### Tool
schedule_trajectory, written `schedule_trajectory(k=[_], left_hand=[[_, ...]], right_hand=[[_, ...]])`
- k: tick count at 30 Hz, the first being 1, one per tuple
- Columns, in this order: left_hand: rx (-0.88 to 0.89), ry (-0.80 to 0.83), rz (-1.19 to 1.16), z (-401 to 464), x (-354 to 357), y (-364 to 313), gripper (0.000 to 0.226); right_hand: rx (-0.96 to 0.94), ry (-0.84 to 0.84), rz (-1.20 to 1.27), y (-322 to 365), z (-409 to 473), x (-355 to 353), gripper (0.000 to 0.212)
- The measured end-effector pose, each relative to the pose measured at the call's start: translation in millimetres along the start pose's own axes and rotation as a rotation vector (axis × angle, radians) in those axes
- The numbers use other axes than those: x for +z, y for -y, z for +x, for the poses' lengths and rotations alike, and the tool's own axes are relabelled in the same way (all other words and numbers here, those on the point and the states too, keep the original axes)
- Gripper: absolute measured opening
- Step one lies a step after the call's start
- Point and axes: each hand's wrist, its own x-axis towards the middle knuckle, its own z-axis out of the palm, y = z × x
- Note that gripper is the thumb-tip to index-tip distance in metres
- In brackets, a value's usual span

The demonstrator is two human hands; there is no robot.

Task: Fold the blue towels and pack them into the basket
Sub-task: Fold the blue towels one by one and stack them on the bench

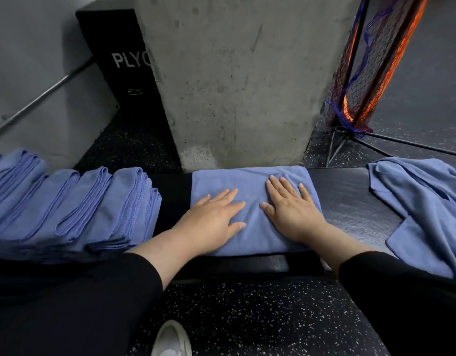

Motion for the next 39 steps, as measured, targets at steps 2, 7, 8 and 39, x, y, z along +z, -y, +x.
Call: schedule_trajectory(k=[2,7,8,39], left_hand=[[0.014,0.065,0.026,-6.4,7.5,0.2,0.066],[0.035,0.003,0.020,-13.5,14.3,3.1,0.063],[0.063,-0.030,0.020,-14.4,14.1,2.1,0.058],[-0.250,-0.139,-0.161,-43.0,-35.4,13.5,0.020]], right_hand=[[-0.014,-0.042,0.046,-2.3,0.5,1.7,0.065],[-0.315,-0.354,0.268,-18.1,-22.0,-6.0,0.033],[-0.389,-0.355,0.273,-21.7,-29.5,-7.7,0.028],[-0.303,-0.287,-0.007,-74.0,-84.5,-27.7,0.013]])
